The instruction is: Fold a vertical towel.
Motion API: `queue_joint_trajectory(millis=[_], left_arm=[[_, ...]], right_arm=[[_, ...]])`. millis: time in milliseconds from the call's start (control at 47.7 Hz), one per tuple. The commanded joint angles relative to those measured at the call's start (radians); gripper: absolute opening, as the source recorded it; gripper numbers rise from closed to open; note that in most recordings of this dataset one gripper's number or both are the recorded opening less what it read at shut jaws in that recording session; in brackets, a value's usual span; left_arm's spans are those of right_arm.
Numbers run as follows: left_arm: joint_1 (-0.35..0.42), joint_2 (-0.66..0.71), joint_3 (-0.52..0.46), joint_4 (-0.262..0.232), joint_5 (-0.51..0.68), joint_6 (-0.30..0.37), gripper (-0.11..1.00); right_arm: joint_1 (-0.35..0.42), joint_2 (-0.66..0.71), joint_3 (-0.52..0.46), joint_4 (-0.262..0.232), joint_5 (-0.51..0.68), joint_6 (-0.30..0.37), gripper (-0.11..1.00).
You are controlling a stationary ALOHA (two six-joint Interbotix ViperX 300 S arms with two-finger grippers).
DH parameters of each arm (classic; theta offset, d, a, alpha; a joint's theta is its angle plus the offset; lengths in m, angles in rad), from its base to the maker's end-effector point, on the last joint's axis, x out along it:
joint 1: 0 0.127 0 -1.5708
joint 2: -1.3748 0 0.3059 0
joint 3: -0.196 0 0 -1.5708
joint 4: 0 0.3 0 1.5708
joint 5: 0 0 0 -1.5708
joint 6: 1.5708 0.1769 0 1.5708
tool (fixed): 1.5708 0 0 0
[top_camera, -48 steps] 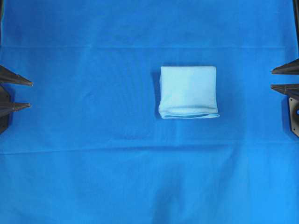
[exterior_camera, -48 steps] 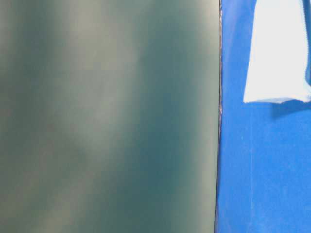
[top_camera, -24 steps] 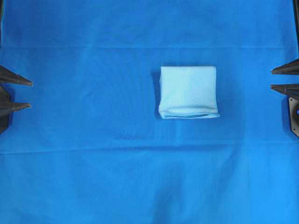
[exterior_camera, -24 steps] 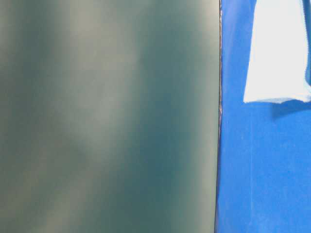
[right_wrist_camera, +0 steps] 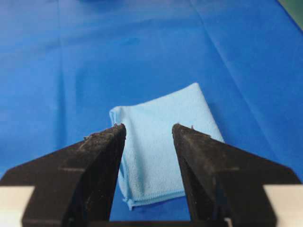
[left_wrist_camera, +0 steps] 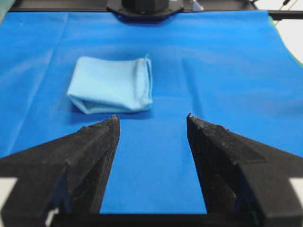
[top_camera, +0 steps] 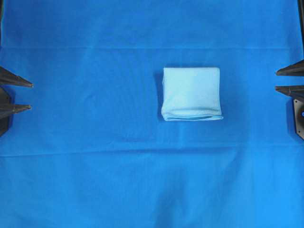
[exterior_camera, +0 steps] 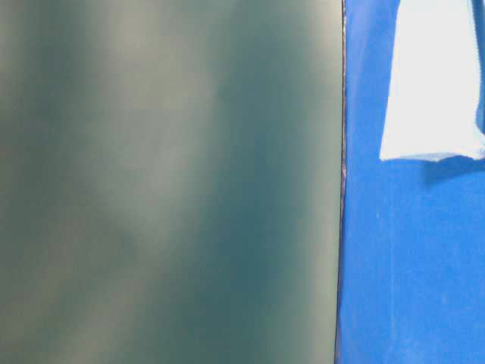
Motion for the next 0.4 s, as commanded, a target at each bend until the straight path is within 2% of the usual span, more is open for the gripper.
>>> queue_joint_trajectory(millis=[0, 378], left_arm=[[0.005, 0.008, -0.012, -0.002, -0.003, -0.002, 0.57], [0.005, 0.008, -0.012, 0.0, -0.003, -0.002, 0.56]], right_arm=[[-0.002, 0.009, -0.012, -0.003, -0.005, 0.002, 0.52], [-0.002, 0.008, -0.014, -0.003, 0.002, 0.002, 0.52]])
